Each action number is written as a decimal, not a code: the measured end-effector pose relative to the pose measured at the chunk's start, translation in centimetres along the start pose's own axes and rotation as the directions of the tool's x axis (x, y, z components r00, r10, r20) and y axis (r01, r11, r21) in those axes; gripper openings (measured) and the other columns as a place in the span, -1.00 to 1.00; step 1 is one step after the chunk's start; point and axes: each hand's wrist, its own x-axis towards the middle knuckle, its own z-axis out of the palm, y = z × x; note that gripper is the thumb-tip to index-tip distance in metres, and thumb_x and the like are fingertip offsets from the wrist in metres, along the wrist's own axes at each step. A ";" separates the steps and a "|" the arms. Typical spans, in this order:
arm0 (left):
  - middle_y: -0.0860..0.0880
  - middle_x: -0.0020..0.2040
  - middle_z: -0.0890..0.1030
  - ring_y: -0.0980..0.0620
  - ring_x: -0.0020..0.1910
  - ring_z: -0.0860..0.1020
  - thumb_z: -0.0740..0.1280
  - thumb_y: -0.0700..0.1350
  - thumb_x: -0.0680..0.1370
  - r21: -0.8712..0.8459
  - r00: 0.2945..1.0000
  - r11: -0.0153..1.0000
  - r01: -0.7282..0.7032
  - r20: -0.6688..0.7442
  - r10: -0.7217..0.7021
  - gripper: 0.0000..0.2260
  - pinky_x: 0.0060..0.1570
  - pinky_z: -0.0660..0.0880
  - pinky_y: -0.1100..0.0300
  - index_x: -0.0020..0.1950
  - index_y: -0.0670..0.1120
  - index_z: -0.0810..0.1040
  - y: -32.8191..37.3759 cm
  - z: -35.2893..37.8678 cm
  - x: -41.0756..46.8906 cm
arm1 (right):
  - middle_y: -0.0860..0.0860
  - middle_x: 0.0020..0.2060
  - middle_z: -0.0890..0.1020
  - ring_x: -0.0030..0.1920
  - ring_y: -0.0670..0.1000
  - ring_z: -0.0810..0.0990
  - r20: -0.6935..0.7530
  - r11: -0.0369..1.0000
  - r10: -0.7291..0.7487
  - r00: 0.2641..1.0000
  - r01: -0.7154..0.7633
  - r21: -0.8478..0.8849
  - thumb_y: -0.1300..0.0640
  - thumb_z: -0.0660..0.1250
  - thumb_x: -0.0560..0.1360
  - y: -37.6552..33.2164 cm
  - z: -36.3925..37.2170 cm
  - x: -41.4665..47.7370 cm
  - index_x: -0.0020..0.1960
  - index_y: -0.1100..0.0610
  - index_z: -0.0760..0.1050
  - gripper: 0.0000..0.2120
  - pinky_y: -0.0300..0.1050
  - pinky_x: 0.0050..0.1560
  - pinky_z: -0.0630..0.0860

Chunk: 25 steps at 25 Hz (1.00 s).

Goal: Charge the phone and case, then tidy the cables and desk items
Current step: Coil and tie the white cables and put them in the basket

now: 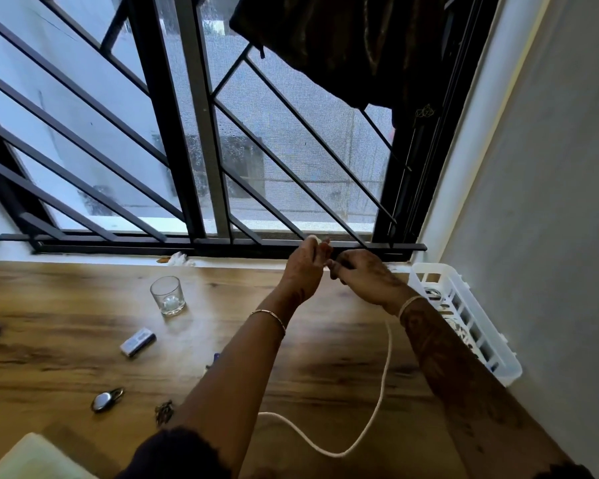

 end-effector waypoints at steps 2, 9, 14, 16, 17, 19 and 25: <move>-0.30 0.00 0.62 -0.12 -0.15 0.58 0.08 -0.11 0.66 0.032 0.996 0.999 0.028 0.079 -0.030 -0.73 -0.08 0.51 0.11 0.05 -0.26 0.48 -0.4 0.0 -0.6 | -0.02 -0.27 0.56 -0.17 0.00 0.54 -0.037 0.998 -0.002 0.999 0.004 0.061 0.02 0.22 0.58 -0.2 -0.6 0.1 -0.23 0.10 0.55 -0.72 -0.04 -0.06 0.45; -0.10 -0.36 0.57 0.06 -0.42 0.44 0.10 -0.12 0.65 -0.465 0.954 0.844 0.266 0.249 -0.164 -0.65 -0.43 0.38 0.31 -0.22 -0.18 0.56 1.2 -0.7 -1.3 | 0.14 -0.21 0.69 -0.19 -0.03 0.65 -0.226 0.911 0.075 0.971 0.026 0.411 0.05 0.42 0.46 0.2 -0.9 1.3 -0.17 0.30 0.58 -0.72 -0.19 -0.17 0.54; -0.01 -0.37 0.60 0.12 -0.43 0.52 0.20 -0.14 0.59 -0.752 0.910 0.520 0.405 0.278 -0.307 -0.73 -0.40 0.48 0.30 -0.22 -0.13 0.62 1.4 -1.2 -1.3 | -0.04 -0.43 0.54 -0.58 -0.15 0.35 -0.143 0.786 0.254 0.956 -0.118 0.607 -0.05 0.39 0.47 0.6 0.0 2.1 -0.20 0.12 0.56 -0.77 -0.28 -0.58 0.24; -0.08 -0.33 0.60 0.08 -0.38 0.55 0.16 -0.14 0.63 -0.850 0.919 0.375 0.371 0.277 -0.280 -0.70 -0.34 0.52 0.28 -0.17 -0.21 0.60 1.9 -1.2 -1.0 | -0.03 -0.45 0.44 -0.57 -0.13 0.25 -0.100 0.755 0.287 0.953 -0.160 0.636 -0.01 0.33 0.52 0.9 0.6 1.9 -0.22 0.06 0.54 -0.80 -0.28 -0.58 0.20; -0.09 -0.33 0.62 0.06 -0.38 0.59 0.12 -0.13 0.65 -0.882 0.926 0.318 0.349 0.273 -0.259 -0.68 -0.32 0.56 0.27 -0.14 -0.24 0.57 2.1 -1.2 -0.8 | -0.01 -0.43 0.42 -0.54 -0.12 0.24 -0.073 0.751 0.296 0.952 -0.185 0.634 0.00 0.31 0.54 1.0 0.9 1.7 -0.23 0.05 0.53 -0.80 -0.28 -0.58 0.20; -0.08 -0.31 0.68 0.06 -0.33 0.66 0.06 -0.11 0.67 -0.915 0.944 0.279 0.293 0.230 -0.238 -0.68 -0.28 0.59 0.23 -0.06 -0.24 0.53 2.3 -1.1 -0.2 | 0.01 -0.40 0.40 -0.51 -0.09 0.24 -0.008 0.773 0.288 0.957 -0.228 0.592 0.00 0.28 0.55 0.9 1.4 1.3 -0.24 0.06 0.52 -0.77 -0.27 -0.55 0.20; -0.12 -0.04 0.65 0.01 -0.11 0.63 0.01 -0.07 0.68 -0.688 0.978 0.704 0.178 0.044 -0.204 -0.74 -0.37 0.42 0.25 0.04 -0.15 0.43 2.2 -0.5 0.8 | -0.01 -0.39 0.42 -0.47 -0.08 0.28 0.118 0.865 0.223 0.968 -0.252 0.433 -0.01 0.26 0.55 -0.9 1.5 0.4 -0.18 0.13 0.58 -0.73 -0.25 -0.50 0.22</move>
